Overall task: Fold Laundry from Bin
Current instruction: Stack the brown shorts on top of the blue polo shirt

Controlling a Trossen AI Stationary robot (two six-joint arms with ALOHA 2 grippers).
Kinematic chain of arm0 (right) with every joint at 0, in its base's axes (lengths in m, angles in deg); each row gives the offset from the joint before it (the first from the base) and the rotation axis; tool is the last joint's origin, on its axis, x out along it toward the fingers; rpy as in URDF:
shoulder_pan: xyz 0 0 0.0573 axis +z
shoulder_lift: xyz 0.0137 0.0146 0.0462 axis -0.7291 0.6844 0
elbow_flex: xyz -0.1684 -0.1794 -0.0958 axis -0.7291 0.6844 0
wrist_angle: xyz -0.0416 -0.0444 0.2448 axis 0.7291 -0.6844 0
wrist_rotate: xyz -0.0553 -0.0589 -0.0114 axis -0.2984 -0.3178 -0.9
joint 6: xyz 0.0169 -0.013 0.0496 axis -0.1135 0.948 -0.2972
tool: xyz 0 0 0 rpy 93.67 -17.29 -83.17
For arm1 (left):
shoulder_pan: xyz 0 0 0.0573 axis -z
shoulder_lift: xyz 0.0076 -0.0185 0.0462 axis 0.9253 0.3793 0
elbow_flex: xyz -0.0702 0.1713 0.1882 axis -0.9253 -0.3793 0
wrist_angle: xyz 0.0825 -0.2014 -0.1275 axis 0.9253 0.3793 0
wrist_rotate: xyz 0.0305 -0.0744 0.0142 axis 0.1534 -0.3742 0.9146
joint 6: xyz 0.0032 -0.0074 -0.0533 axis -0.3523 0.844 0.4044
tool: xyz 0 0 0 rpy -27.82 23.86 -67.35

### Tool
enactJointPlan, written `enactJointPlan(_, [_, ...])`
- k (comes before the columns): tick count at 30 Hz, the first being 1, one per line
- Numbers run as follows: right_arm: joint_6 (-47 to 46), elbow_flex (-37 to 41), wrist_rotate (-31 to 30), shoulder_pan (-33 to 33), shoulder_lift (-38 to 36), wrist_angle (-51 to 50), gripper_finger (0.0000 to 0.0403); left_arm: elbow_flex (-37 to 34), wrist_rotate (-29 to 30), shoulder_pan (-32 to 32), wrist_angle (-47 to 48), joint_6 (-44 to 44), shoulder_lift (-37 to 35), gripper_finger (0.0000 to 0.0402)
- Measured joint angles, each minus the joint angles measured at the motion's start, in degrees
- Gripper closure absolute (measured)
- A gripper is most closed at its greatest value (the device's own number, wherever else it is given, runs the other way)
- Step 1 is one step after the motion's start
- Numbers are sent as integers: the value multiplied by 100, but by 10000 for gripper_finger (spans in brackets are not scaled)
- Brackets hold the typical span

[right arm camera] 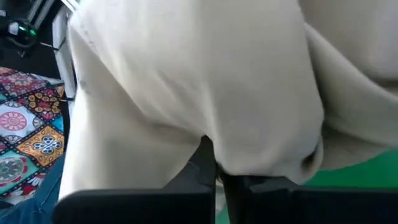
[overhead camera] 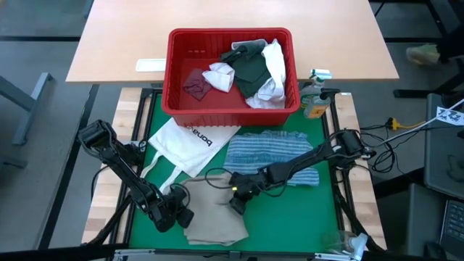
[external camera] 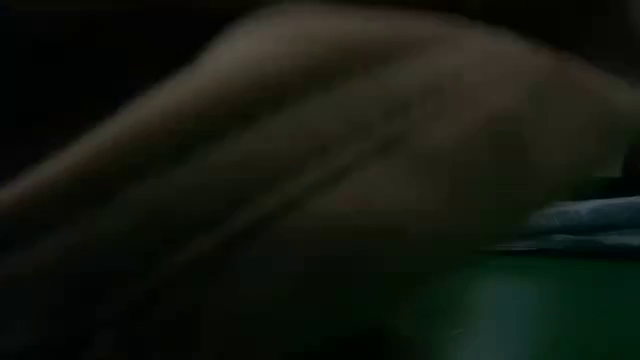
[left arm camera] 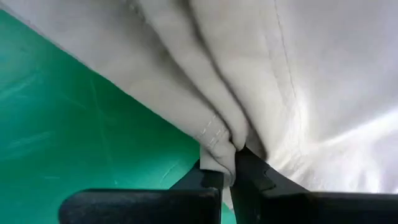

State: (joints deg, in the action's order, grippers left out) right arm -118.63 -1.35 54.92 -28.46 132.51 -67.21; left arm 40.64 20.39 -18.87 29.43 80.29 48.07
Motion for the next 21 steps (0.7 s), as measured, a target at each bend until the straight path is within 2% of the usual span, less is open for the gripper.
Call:
enactJointPlan(3, [161, -65, -137, 0, -153, -154, 398, 80, 92, 0, 16, -108, -14, 396])
enactJointPlan(7, [376, -237, -346, 0, -379, -610, 398, 232, 502, -61, 42, -416, -138, 398])
enactJointPlan(12, [460, -332, -589, -2, -683, -1259, 399, 338, 712, -474, 76, -1064, -299, 399])
enactJointPlan(16, [457, -335, -768, 0, -957, -1917, 400, 428, 528, -986, 67, -1877, -411, 400])
enactJointPlan(21, [425, -335, -1237, -2, -1249, -2732, 400, 586, -167, -1532, 75, -2739, -428, 401])
